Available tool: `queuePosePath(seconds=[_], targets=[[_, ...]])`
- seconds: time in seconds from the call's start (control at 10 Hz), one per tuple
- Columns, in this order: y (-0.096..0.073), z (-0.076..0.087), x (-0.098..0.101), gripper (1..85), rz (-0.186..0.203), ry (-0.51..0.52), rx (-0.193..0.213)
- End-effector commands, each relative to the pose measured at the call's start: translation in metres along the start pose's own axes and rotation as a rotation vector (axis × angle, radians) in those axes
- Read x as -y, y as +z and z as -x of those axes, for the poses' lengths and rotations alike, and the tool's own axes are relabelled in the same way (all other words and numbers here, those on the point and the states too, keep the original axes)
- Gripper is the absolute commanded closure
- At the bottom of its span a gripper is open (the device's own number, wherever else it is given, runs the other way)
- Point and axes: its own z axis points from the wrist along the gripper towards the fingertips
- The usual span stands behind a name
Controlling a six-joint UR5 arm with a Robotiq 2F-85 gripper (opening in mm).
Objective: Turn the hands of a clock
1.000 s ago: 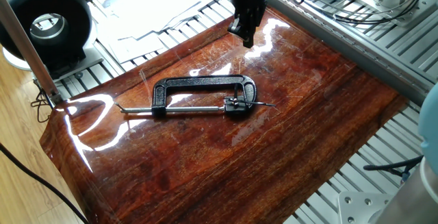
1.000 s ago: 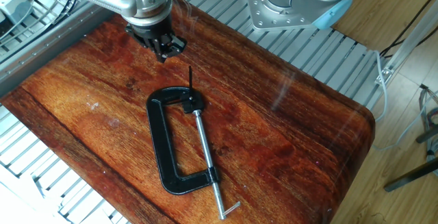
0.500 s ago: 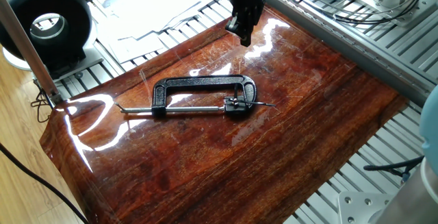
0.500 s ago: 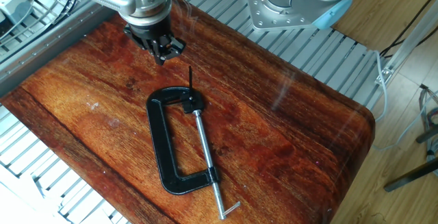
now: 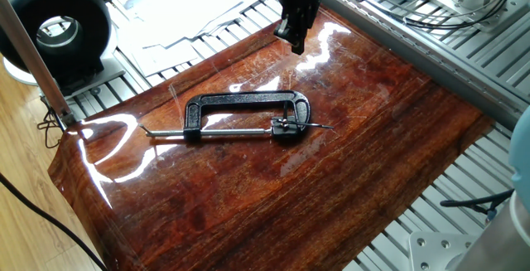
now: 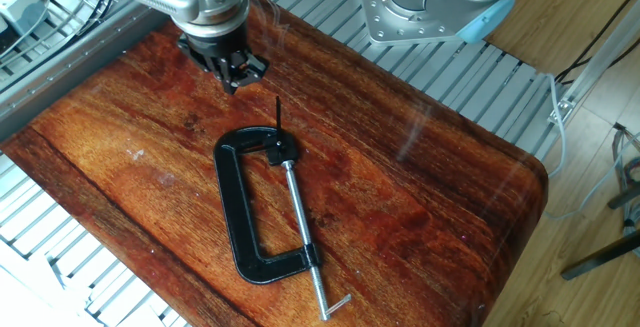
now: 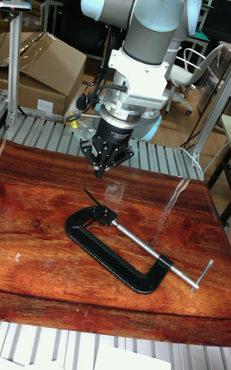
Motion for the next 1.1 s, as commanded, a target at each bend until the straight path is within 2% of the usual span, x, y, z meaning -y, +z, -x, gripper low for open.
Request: queuePosePath(seconds=[0.0,0.1,0.2,0.3,0.4,0.5,0.6,0.7,0.8,0.9,1.0], targets=[[0.021,-0.008,0.005,84.7,0.007,-0.07,-0.006],[0.039,-0.014,0.002,84.7,0.005,-0.07,-0.003],[0.047,-0.02,0.002,84.7,-0.012,-0.069,-0.023],[0.048,-0.021,0.002,84.7,-0.016,-0.078,-0.027],[0.056,-0.022,-0.009,84.7,0.029,-0.097,0.002],[0.068,-0.025,-0.005,84.7,0.025,-0.143,0.022],[0.077,-0.035,-0.004,84.7,0.035,-0.165,0.004],[0.078,-0.045,0.0,84.7,0.025,-0.18,-0.034],[0.072,-0.046,0.0,84.7,0.02,-0.187,-0.042],[0.065,-0.044,-0.005,84.7,0.032,-0.195,-0.038],[0.065,-0.046,-0.006,84.7,0.036,-0.201,-0.043]])
